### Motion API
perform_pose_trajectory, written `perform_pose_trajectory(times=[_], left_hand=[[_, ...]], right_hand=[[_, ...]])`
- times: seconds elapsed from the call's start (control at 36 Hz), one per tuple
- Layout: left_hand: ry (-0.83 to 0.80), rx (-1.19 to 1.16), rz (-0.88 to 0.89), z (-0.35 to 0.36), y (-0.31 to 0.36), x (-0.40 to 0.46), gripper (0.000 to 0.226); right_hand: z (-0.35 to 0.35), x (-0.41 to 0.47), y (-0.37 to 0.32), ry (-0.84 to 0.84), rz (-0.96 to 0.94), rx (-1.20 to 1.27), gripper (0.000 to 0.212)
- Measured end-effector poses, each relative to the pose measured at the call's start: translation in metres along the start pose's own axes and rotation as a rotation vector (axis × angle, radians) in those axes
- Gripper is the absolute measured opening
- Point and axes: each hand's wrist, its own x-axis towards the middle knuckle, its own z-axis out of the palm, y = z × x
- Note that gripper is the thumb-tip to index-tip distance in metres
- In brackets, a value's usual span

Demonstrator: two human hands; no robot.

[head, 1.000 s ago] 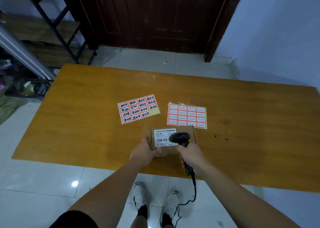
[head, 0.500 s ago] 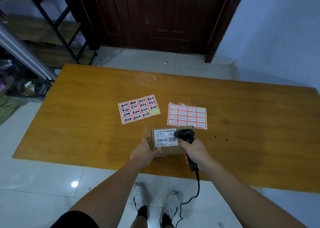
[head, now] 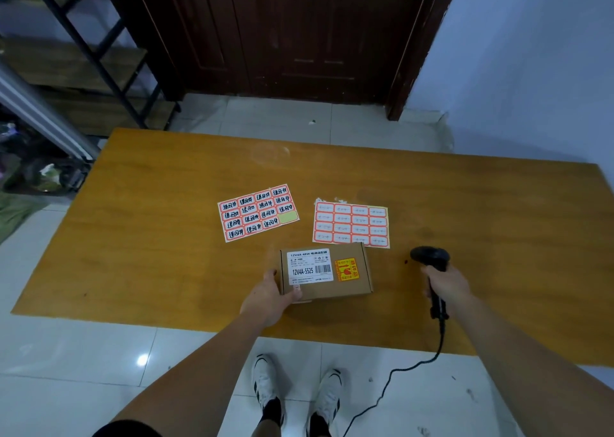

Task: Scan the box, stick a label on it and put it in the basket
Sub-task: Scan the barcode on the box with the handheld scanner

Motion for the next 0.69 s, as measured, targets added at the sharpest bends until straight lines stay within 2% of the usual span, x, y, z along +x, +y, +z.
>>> perform_pose_trajectory(times=[0.33,0.42,0.53,0.61,0.69], left_hand=[[0.008,-0.029,0.011,-0.003,0.003,0.000,0.081],[0.013,-0.074,-0.015,-0.003,0.005,-0.001,0.082],[0.016,-0.183,-0.049,-0.003,0.010,0.002,0.083],[0.045,-0.269,-0.063,-0.004,0.019,0.004,0.076],[0.073,-0.338,-0.064,-0.004,0.028,0.007,0.063]], right_hand=[[0.010,0.013,0.022,-0.010,0.037,0.000,0.027],[0.012,0.018,0.025,0.002,0.028,-0.005,0.039],[0.011,0.023,0.026,0.043,0.013,-0.024,0.069],[0.006,0.020,0.020,0.177,0.004,-0.091,0.095],[0.003,0.007,0.008,0.380,-0.190,-0.206,0.088]])
